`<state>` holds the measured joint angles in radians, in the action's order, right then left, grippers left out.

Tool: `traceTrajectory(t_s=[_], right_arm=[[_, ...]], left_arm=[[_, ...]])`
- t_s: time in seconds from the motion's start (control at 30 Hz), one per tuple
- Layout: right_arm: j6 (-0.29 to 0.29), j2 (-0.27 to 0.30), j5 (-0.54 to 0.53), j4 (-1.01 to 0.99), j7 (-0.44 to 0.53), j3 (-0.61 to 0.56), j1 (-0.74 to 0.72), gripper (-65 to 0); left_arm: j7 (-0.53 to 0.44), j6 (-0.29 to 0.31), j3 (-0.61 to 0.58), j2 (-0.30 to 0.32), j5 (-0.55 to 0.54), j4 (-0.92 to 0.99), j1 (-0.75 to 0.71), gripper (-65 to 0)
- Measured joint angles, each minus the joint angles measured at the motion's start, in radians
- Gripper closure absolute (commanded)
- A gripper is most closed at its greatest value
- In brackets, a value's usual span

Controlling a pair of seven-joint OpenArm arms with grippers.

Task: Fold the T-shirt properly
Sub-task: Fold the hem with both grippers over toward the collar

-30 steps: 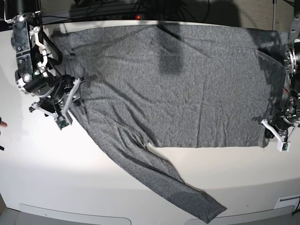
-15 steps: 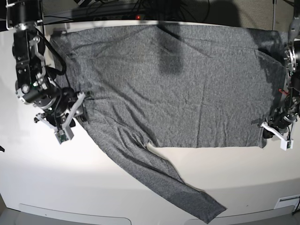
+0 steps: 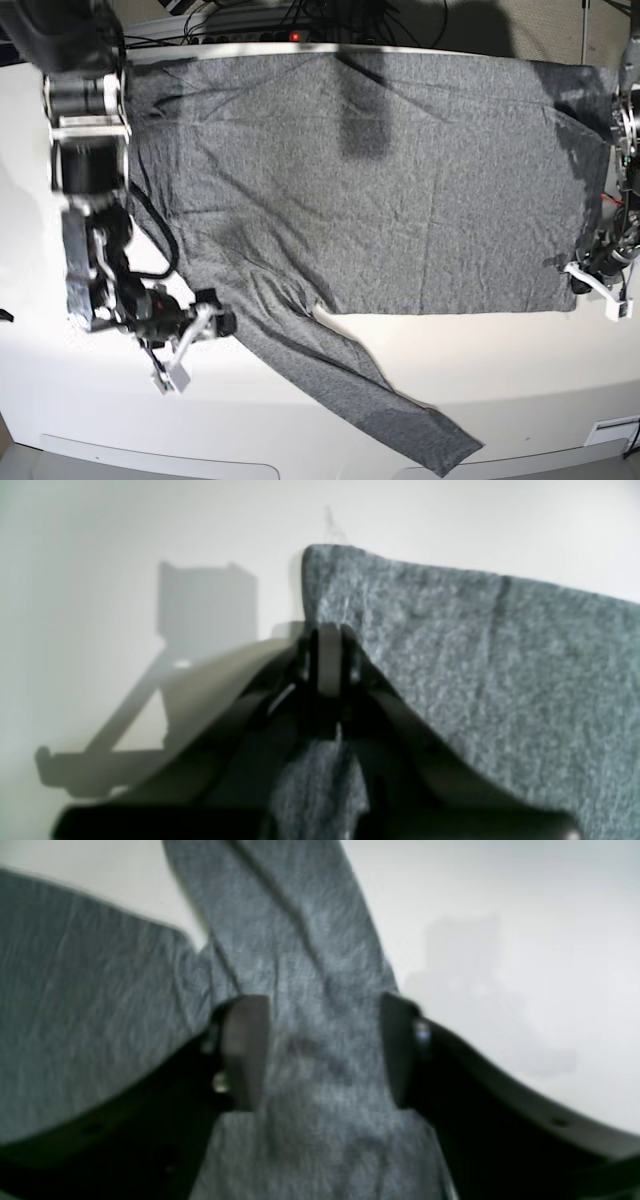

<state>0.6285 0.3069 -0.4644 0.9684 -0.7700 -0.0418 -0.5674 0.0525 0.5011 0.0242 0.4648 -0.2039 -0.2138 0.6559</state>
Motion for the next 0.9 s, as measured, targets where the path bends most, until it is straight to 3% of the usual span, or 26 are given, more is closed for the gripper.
traceTrajectory(t_s=[0.3,0.53,0.7,0.9], right_arm=[[-0.002,-0.063,0.226,-0.449,0.172,-0.181,-0.255,-38.6],[-0.072,-0.135,0.460,-0.644,0.286,-0.216,-0.303,-38.6],[-0.134,-0.126,0.521,-0.664,0.311,-0.215,-0.302,-38.6],[-0.132,-0.118,0.481,-0.664,0.310,-0.215,-0.290,-38.6]], left_arm=[[0.000,0.000,0.000,-0.002,0.000,0.000,-0.002,0.0],[-0.002,0.003,0.000,-0.002,0.000,0.000,-0.002,0.0],[0.000,0.003,0.000,-0.002,0.000,0.000,-0.002,0.0],[0.000,0.003,0.000,-0.002,0.000,0.000,-0.002,0.0]])
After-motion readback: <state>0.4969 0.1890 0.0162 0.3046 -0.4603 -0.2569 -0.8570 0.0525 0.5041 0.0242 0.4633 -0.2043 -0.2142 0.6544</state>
